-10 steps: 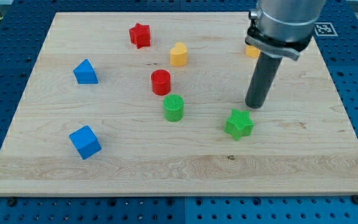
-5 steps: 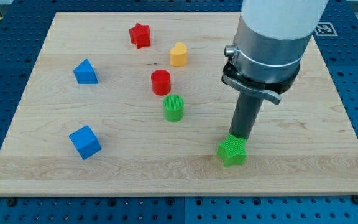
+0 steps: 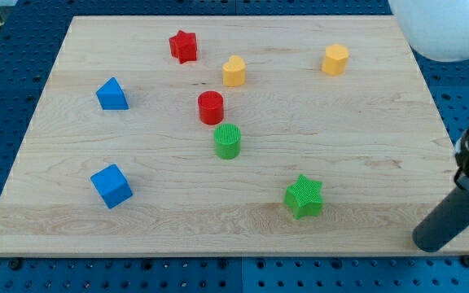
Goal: Move the green star towards the bottom center of the board
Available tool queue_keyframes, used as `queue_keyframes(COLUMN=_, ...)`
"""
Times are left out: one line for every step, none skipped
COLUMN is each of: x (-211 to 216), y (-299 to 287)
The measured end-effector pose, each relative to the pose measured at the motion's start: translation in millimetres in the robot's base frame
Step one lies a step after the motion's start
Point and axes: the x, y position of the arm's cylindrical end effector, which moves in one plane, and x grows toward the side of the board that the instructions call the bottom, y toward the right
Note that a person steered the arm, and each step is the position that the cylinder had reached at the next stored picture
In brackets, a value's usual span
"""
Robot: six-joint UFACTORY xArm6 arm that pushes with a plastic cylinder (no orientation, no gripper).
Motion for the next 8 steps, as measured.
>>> queue_keyframes(x=-4.5, y=-20.0)
queue_keyframes(x=-9.3, y=-41.7)
queue_keyframes(x=-18.1, y=-77.3)
queue_keyframes(x=-36.6, y=-92.6)
queue_keyframes(x=-45.2, y=-108.1)
queue_keyframes(x=-48.5, y=-110.2)
queue_keyframes(x=-58.3, y=-110.8)
queue_keyframes(x=-69.8, y=-120.6)
